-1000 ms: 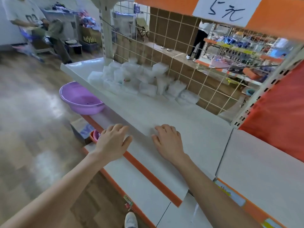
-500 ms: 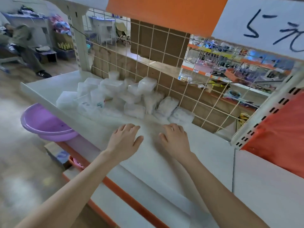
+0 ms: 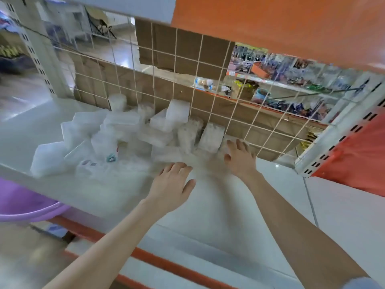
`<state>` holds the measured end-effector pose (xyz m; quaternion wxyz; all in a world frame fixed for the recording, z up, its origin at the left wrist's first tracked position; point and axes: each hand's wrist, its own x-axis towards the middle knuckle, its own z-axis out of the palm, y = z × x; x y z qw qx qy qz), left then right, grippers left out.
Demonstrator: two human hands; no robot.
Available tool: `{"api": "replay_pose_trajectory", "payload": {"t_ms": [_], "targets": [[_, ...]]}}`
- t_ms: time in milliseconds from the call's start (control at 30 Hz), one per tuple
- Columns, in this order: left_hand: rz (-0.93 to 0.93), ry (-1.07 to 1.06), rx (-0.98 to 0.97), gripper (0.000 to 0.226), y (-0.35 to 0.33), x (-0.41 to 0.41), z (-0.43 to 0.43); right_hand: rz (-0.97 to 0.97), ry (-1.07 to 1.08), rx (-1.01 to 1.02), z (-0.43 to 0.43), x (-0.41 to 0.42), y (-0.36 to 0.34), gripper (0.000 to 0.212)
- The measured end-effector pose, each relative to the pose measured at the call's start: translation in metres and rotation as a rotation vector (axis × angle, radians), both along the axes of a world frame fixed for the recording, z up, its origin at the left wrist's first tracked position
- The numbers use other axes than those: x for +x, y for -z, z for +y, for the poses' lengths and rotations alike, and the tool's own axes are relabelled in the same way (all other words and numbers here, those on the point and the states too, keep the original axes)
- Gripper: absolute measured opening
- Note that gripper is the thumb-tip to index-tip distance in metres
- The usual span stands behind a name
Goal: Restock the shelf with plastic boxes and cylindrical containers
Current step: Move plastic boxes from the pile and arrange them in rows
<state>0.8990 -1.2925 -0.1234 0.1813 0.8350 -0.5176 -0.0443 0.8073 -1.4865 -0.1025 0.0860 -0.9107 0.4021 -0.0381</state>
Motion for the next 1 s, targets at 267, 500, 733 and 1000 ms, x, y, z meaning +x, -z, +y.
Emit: {"api": "replay_pose_trajectory", "payload": {"t_ms": [267, 500, 733, 1000], "targets": [[0.048, 0.163, 0.005, 0.044, 0.003, 0.014, -0.011, -0.027, 0.107, -0.219, 0.021, -0.015, 0.015, 0.038], [0.054, 0.258, -0.001, 0.042, 0.001, 0.013, -0.012, -0.019, 0.171, -0.264, 0.033, -0.022, 0.015, 0.039], [0.071, 0.292, -0.045, 0.041, -0.003, 0.022, -0.002, 0.068, 0.136, -0.125, 0.037, -0.016, 0.008, 0.052], [0.073, 0.296, -0.082, 0.04, -0.004, 0.027, 0.003, 0.108, 0.185, -0.117, 0.049, -0.023, -0.003, 0.045]]}}
